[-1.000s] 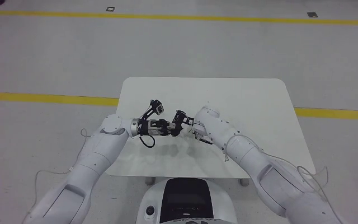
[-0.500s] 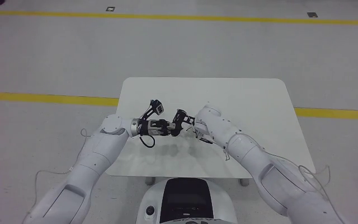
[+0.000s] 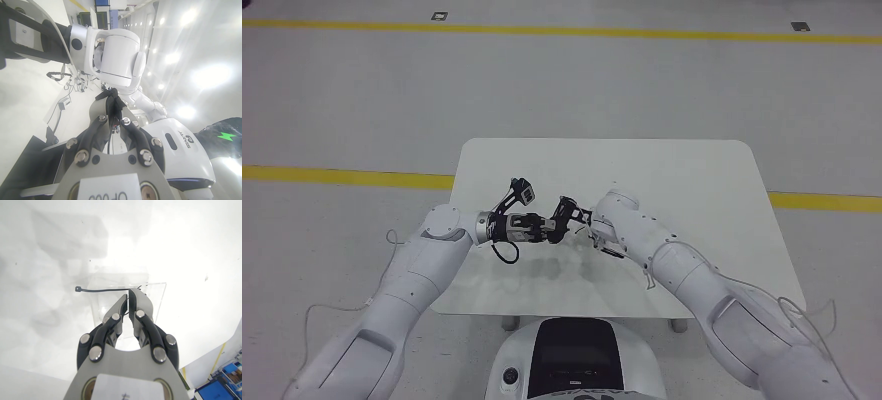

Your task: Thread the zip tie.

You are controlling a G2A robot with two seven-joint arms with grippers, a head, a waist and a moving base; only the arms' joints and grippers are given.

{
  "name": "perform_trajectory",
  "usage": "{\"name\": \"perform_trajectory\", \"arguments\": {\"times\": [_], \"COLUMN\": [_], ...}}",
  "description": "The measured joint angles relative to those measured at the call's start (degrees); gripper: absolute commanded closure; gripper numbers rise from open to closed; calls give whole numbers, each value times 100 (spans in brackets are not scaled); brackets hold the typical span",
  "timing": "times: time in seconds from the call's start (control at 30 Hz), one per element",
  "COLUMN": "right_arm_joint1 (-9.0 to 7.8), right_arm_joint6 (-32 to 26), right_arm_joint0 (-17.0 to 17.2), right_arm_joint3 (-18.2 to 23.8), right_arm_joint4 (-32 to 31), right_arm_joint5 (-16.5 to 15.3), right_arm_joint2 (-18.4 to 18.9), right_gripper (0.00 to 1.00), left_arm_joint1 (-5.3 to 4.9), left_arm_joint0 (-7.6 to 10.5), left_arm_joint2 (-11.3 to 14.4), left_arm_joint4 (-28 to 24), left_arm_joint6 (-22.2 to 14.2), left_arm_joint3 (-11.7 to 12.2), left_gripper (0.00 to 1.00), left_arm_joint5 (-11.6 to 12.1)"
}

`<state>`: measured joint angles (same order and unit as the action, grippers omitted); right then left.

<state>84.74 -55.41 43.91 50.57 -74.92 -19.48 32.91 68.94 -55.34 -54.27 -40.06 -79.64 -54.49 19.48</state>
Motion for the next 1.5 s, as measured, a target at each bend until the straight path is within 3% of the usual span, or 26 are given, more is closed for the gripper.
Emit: {"name": "perform_trajectory", "arguments": {"times": [0.63, 1.07, 1.5], "right_arm_joint1": [55, 82, 92], "right_arm_joint6": [-541, -1117, -923], "right_arm_joint0": [-68, -60, -29], "right_arm_joint3": [100, 271, 191], "right_arm_joint4": [361, 649, 585], "right_arm_joint5": [14, 185, 342], "right_arm_joint2": [74, 292, 420], "right_gripper": [82, 80, 76], "left_arm_joint1": [0, 0, 0], "left_arm_joint0": [0, 0, 0], "left_arm_joint2": [0, 0, 0], "left_arm_joint4": [0, 0, 0], "left_arm_joint6": [0, 0, 0], "left_arm_joint3": [0, 0, 0], "left_gripper": [100, 100, 100], "left_arm_joint5": [0, 0, 0]}}
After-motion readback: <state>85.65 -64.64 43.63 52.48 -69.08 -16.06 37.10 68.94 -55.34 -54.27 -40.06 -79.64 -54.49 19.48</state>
